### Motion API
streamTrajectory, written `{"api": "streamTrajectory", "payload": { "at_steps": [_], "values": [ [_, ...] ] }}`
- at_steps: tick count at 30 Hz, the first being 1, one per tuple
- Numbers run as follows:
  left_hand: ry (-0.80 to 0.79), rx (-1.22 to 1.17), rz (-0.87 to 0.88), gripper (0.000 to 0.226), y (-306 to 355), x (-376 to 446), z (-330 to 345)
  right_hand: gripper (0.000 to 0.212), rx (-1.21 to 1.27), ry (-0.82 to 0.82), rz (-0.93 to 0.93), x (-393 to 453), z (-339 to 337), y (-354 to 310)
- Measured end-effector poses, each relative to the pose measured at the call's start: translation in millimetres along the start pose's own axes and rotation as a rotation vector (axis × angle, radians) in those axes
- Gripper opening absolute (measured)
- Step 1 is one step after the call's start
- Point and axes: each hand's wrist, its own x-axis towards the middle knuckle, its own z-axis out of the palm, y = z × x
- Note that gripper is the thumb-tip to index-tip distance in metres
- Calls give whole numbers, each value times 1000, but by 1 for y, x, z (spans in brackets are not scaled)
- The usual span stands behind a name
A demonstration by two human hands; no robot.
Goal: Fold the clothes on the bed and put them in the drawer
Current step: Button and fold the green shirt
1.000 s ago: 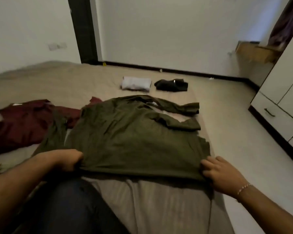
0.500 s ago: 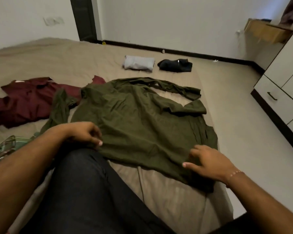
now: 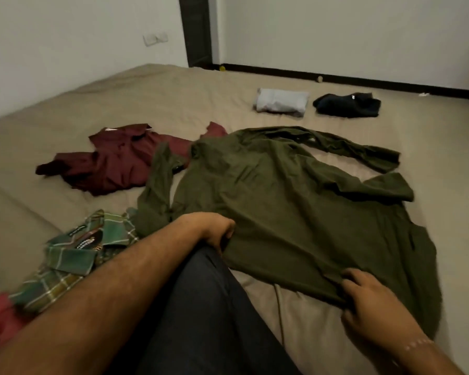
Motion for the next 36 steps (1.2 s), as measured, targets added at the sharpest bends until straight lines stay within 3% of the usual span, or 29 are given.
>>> {"api": "streamTrajectory", "payload": {
  "at_steps": [5,9,12,15,19,23,26,32,33,34,36],
  "values": [
    [207,65,59,67,-83,-27,23,56,-33,-159,144,-6,-13,18],
    [366,196,97,65,-102,-53,49,69,27,-185,119,-9,-11,33],
    [485,-154,56,48,-107,-62,37,76,82,-226,65,-9,-12,43],
    [395,-405,75,33,-106,-63,2,70,197,-186,90,-3,-36,59],
    [217,-463,138,11,-101,-62,-68,62,435,-28,118,7,-74,94],
    [49,-375,20,26,-105,-44,-129,47,712,-45,209,29,-97,131],
    [45,-234,-73,30,-98,-18,-174,42,852,-99,314,65,-105,157],
    [489,324,-269,28,-71,56,-200,6,692,48,623,122,-113,163],
    [538,389,-336,35,-65,68,-193,8,594,61,663,129,-109,158],
    [595,405,-369,47,-58,79,-183,23,434,98,677,133,-104,152],
    [791,321,-285,74,-42,81,-155,54,142,295,580,126,-92,128]
  ]
}}
